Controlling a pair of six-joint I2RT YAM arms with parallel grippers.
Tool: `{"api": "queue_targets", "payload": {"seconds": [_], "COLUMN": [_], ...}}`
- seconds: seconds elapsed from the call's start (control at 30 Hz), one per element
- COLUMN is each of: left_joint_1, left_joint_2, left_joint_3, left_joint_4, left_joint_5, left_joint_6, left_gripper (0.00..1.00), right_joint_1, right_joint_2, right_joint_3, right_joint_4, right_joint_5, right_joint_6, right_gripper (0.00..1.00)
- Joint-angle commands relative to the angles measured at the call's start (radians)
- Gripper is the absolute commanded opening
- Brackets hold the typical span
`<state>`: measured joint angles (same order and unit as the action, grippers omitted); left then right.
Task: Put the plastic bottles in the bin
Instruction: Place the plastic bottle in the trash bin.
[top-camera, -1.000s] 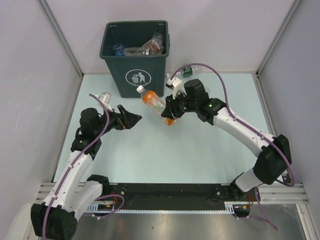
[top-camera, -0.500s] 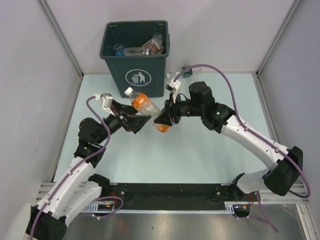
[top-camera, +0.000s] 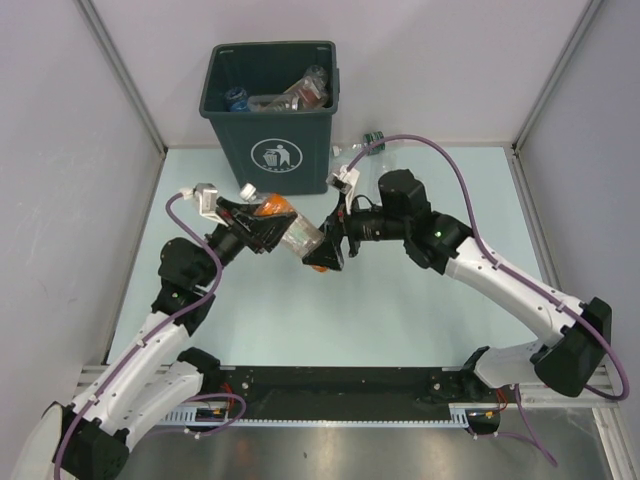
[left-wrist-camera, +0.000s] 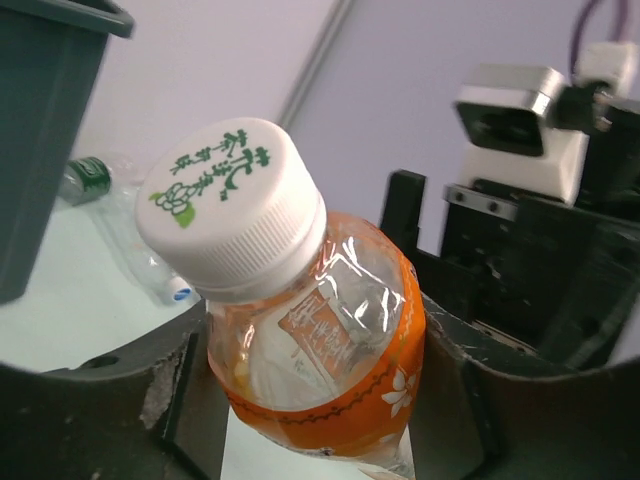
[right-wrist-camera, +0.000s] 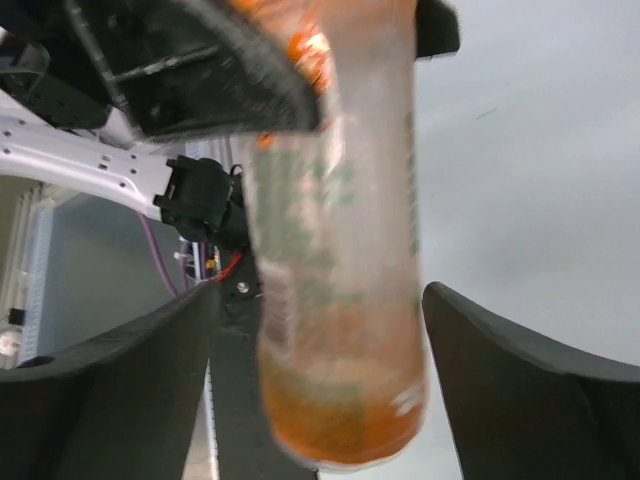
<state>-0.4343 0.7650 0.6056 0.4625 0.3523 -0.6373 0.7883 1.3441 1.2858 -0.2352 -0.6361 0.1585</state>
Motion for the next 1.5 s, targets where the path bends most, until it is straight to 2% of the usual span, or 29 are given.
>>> {"api": "queue_targets", "payload": {"seconds": [0.0,0.1,0.23,0.33,0.47,0.7,1.0,1.13,1.17,1.2,1.23,1.27,1.33,1.4,1.47], "left_joint_1": [-0.001,-0.003,-0.003,-0.001,-0.001,0.002,0.011,0.025,0.035,0.042,0.051,0.064,0.077,0.085,0.088], "left_joint_2": [0.002,0.028,0.077,0.158,0.308,0.601,0.960,1.076,1.095,1.141,1.166,1.195,1.249,1.240,1.188], "left_joint_3": [0.055,0.111,0.213,0.356,0.621,0.925,1.250,1.405,1.439,1.480,1.585,1.644,1.780,1.781,1.705], "left_joint_4": [0.013,-0.027,-0.064,-0.117,-0.133,0.003,0.157,0.177,0.138,0.101,0.052,-0.078,-0.181,-0.234,-0.231], "left_joint_5": [-0.118,-0.137,-0.209,-0.304,-0.424,-0.625,-0.967,-1.039,-1.062,-1.072,-1.082,-1.108,-1.133,-1.129,-1.122], "left_joint_6": [0.042,0.080,0.160,0.258,0.393,0.573,0.786,0.823,0.818,0.806,0.770,0.752,0.694,0.677,0.660], "left_gripper": [0.52,0.47,0.49,0.51,0.54,0.54,0.57,0.66,0.73,0.91,0.97,1.00,1.00,1.00,1.00], "right_joint_1": [0.023,0.023,0.023,0.023,0.025,0.025,0.025,0.025,0.025,0.025,0.025,0.025,0.023,0.023,0.025], "right_joint_2": [-0.091,-0.126,-0.184,-0.233,-0.290,-0.373,-0.410,-0.415,-0.415,-0.415,-0.415,-0.415,-0.413,-0.405,-0.396], "right_joint_3": [-0.009,-0.009,-0.009,-0.009,-0.016,-0.065,-0.088,-0.089,-0.089,-0.089,-0.089,-0.091,-0.092,-0.097,-0.098], "right_joint_4": [0.010,-0.003,-0.045,-0.103,-0.194,-0.263,-0.299,-0.314,-0.319,-0.326,-0.328,-0.329,-0.329,-0.325,-0.319], "right_joint_5": [0.062,0.101,0.193,0.314,0.437,0.552,0.578,0.579,0.588,0.592,0.592,0.598,0.599,0.599,0.596], "right_joint_6": [-0.013,-0.008,0.006,0.013,0.032,0.076,0.098,0.104,0.104,0.102,0.104,0.104,0.110,0.113,0.115], "right_gripper": [0.99,1.00,1.00,1.00,1.00,1.00,1.00,1.00,1.00,1.00,1.00,1.00,1.00,1.00,1.00]}}
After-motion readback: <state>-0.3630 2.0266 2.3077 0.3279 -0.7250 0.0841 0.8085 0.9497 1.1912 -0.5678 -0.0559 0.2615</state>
